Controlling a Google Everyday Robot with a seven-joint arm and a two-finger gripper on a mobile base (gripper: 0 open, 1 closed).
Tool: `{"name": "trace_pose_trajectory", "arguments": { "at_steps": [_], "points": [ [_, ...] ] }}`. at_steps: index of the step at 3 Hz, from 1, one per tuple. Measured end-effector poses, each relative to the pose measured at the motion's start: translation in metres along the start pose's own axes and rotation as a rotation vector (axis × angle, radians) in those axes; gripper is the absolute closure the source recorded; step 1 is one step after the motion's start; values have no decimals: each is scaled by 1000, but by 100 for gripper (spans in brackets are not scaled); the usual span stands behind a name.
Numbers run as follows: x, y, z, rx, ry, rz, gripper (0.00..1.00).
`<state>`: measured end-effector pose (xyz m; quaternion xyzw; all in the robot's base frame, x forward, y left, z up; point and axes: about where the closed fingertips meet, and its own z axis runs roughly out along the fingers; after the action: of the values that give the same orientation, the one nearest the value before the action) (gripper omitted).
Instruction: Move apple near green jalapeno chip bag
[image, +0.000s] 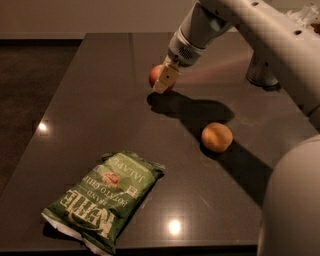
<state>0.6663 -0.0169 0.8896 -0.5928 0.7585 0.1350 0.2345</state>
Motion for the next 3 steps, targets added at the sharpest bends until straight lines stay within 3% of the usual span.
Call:
{"name": "trace_pose_trajectory", "arguments": {
  "at_steps": [1,3],
  "points": [
    [-12,44,-15,-66,-32,-172,100],
    [-33,123,-8,-242,-33,-501,100]
  ]
}}
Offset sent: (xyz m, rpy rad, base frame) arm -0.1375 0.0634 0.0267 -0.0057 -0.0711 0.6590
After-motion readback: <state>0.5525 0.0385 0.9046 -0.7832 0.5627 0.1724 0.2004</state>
